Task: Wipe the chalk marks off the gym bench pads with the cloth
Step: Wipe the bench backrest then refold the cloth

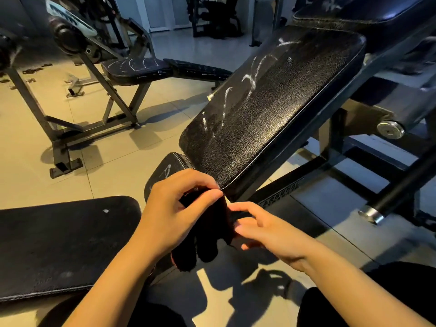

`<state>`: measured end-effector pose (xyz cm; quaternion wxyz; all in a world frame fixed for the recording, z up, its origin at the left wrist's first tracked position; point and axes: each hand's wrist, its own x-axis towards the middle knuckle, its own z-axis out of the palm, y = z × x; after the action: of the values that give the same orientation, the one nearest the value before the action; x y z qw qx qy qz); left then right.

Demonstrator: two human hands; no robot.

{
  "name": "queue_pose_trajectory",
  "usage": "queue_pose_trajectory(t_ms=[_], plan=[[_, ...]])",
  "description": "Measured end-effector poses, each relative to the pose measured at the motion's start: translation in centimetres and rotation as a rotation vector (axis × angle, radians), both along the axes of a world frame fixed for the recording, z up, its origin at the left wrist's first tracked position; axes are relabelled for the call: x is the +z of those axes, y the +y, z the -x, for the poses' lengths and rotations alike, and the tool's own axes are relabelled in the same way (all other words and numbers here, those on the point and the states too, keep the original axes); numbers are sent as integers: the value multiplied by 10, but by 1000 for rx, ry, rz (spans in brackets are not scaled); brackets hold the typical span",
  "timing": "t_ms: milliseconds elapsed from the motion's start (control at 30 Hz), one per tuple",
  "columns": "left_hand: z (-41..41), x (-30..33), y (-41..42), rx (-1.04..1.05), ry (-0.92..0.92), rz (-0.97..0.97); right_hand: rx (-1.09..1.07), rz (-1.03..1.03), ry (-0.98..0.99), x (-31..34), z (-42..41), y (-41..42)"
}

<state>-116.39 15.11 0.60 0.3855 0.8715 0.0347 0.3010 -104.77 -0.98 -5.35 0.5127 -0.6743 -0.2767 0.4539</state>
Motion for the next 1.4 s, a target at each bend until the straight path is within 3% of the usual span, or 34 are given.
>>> queue_pose_trajectory(t_ms=[167,300,567,933,1067,1200,1300,1400], plan=[[5,1,1,5,13,-27,-154,-94,60,0,-6,-1],[6,0,2,-1,23,-17,-140,-102,165,7,-7,-7],[11,-2,10,0,65,-85,-205,-85,28,18,-19,-15],[14,-3,10,-50,75,-96,-138,2,-83,24,-28,-29],[14,-4,11,-87,91,-112,-211,42,-152,24,-25,-28],[11,-7,15,-109,110,-102,-343,-86,-175,38,-29,-36],[3,-10,16,-127,194,-91,-366,-168,-346,62,-31,-51],[-9,-15,10,-165,315,-91,-344,-196,-655,88,-34,-64]])
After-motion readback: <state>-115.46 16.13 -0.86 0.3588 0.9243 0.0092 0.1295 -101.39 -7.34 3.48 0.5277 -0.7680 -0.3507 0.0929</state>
